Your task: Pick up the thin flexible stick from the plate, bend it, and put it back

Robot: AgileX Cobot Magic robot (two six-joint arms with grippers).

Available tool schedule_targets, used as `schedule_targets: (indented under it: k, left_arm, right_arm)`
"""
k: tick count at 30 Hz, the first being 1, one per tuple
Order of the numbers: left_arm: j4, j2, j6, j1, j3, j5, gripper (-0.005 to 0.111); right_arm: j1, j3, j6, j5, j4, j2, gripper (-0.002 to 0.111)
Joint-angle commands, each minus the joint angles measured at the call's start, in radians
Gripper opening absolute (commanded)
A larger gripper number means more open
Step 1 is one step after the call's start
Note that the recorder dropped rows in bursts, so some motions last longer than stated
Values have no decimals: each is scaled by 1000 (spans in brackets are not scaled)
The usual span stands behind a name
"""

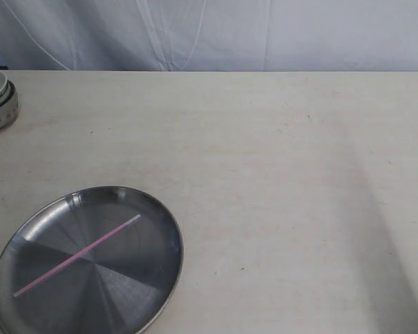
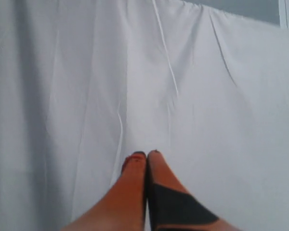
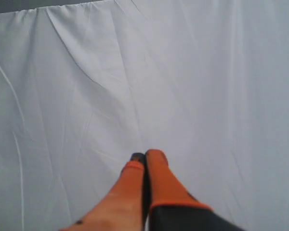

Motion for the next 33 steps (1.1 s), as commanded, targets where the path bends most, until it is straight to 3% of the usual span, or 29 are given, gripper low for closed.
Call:
schedule_targets:
  k: [1, 4, 6, 9, 13, 15, 18, 21, 24, 28, 33]
  left_arm:
    - [-94, -4, -76, 5, 1, -65, 0]
    - [-105, -4, -104, 5, 1, -111, 0]
    - [-195, -4, -178, 5, 1, -49, 0]
    - [-284, 4, -213, 5, -97, 268, 0]
    - [-22, 149, -186, 5, -315, 563, 0]
    - [32, 276, -162, 3, -456, 751, 0]
    - [-22, 487, 106, 3, -653, 1023, 0]
    - [-237, 717, 498, 3, -835, 1279, 0]
    - [-432, 922, 729, 3, -995, 1524, 0]
    - [-461, 1150, 756, 3, -1105, 1715, 0]
    - [-438, 1345, 765, 3, -1115, 1722, 11]
  right_arm:
    - [-3, 4, -4, -11, 0, -5, -1]
    - [-3, 4, -4, -11, 0, -5, -1]
    - [-3, 4, -4, -11, 0, -5, -1]
    - [-3, 4, -4, -11, 0, -5, -1]
    - [-3, 4, 35, -11, 0, -5, -1]
    - [-3, 4, 94, -11, 0, -5, -1]
    - [-3, 4, 117, -11, 0, -5, -1]
    - [-3, 4, 117, -11, 0, -5, -1]
    - [-3, 4, 117, -11, 0, -5, -1]
    - [-3, 4, 127, -6, 0, -5, -1]
    - [-3, 4, 127, -6, 0, -5, -1]
